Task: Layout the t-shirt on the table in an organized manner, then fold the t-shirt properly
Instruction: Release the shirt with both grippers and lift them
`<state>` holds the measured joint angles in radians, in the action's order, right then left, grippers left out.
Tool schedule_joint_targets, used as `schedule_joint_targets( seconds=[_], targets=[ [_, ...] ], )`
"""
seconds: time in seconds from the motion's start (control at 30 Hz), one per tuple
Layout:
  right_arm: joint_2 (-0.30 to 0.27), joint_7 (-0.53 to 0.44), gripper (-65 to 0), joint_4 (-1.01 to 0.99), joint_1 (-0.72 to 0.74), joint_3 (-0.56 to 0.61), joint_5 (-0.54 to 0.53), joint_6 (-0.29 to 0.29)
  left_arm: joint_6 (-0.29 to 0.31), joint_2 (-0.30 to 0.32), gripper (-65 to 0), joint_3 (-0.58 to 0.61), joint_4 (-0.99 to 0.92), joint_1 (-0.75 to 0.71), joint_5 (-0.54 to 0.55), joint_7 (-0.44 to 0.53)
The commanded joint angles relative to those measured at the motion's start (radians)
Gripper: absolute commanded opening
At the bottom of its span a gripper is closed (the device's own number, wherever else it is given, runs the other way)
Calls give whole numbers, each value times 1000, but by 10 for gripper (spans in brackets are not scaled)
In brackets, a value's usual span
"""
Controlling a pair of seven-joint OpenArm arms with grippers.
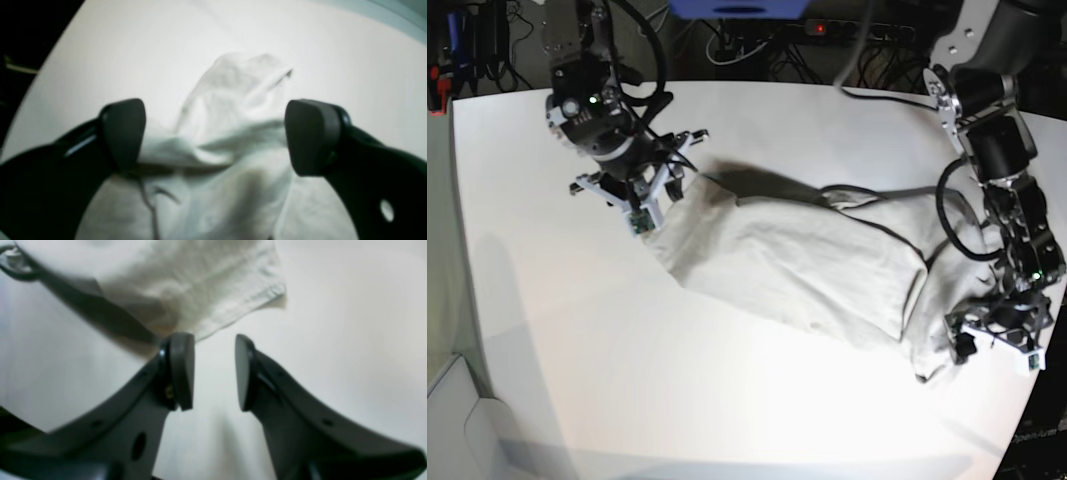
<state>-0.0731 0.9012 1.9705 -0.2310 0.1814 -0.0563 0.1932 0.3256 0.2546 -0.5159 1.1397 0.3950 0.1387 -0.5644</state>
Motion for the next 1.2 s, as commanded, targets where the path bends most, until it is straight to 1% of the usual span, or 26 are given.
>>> schedule_joint_targets(
  seconds=[0.0, 0.17, 0.3, 0.37, 0.43, 0.5, 0.63, 0.73, 0.83, 0.9, 1.17],
  targets=[
    [8, -20, -433, 14, 9, -3, -1, -8, 2, 18, 0, -2, 30, 14, 9, 30],
    [42, -12, -430, -46, 28, 5, -1, -8, 2, 56, 0, -2, 46, -60, 6, 31],
    [43, -15, -388, -102, 38, 11, -3, -8, 2, 81, 0, -2, 47, -103, 9, 33],
    [32, -15, -362, -107, 49, 37, -3, -8, 2, 82, 0, -2, 52, -123, 9, 33],
    [-12, -4, -324, -115, 68, 83, -1, -8, 2, 82, 0, -2, 49, -130, 6, 33],
    [-41, -14, -308, -116, 77, 123, -1, -8, 2, 82, 0, -2, 41, -130, 5, 27],
    [-46, -17, -322, -107, 81, 132, -1, -8, 2, 76, 0, -13, 50, -156, 8, 30],
    [-46, -18, -301, -106, 84, 132, -1, -8, 2, 73, 0, -43, 50, -156, 5, 27],
    [-46, -57, -246, -107, 74, 132, 0, -11, 2, 73, 0, -60, 39, -156, 5, 25],
    [-47, -80, -227, -109, 60, 139, 0, -11, 2, 73, 0, -66, 39, -158, 5, 25],
    [-47, -162, -223, -199, 66, 140, 0, -11, 2, 73, 0, -68, 50, -179, 5, 27]
  ],
)
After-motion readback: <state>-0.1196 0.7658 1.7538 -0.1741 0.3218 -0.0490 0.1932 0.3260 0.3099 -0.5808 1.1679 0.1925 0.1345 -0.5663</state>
